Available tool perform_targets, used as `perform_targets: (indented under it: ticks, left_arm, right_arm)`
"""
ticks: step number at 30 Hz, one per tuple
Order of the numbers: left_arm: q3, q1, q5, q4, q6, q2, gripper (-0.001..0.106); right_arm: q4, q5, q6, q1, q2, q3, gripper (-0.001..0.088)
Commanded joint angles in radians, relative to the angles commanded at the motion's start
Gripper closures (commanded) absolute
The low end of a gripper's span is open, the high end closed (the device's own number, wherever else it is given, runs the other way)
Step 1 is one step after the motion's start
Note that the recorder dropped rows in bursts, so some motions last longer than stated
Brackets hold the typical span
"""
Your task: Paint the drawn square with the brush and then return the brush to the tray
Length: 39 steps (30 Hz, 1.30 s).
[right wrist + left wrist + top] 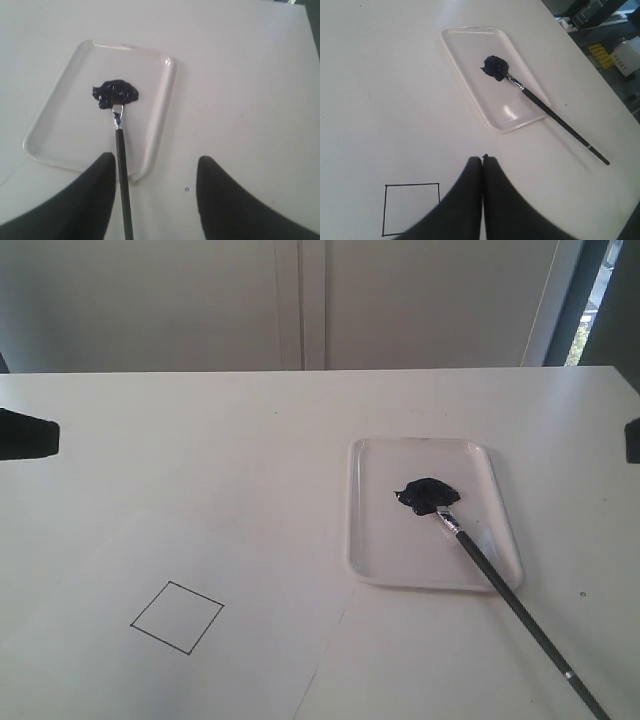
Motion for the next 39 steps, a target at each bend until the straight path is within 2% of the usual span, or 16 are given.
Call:
perform_targets:
  ticks: [6, 10, 19, 21, 23, 32, 34, 39]
  left_arm:
    - [0.0, 0.0, -0.03, 0.037, 0.008, 0.072, 0.098]
    - [0.0, 0.0, -0.095, 0.037, 0.008, 0.086, 0.098]
    - [0.0, 0.0, -0.158, 0.037, -0.021, 0.086, 0.098]
    - [0.0, -0.002, -0.117, 0.085, 0.029, 0.091, 0.098]
    - [0.0, -0.02, -0.113, 0.18, -0.006, 0.104, 0.098]
    - [0.0, -0.162, -0.214, 0.62, -0.348, 0.154, 0.097]
    - [0.0, -0.174, -0.229, 0.661, -0.386, 0.166, 0.097]
    - [0.0, -0.174, -0.231, 0.661, -0.386, 0.178, 0.097]
  right_arm:
    - [0.043, 0.026, -0.032, 0.0, 0.137, 0.0, 0.0395]
    - [0.186, 0.042, -0.175, 0.0, 0.23, 0.0, 0.0395]
    - [0.189, 0.116, -0.179, 0.0, 0.342, 0.0, 0.0395]
    - [0.189, 0.132, -0.187, 0.0, 0.375, 0.0, 0.0395]
    - [0.202, 0.133, -0.213, 0.0, 0.408, 0.0, 0.0395]
    - [0.234, 0.15, -0.267, 0.0, 0.525, 0.007, 0.0396]
    - [0.229, 0.15, -0.267, 0.0, 0.538, 0.019, 0.0401]
    - [0.203, 0.125, -0.259, 0.0, 0.562, 0.06, 0.047]
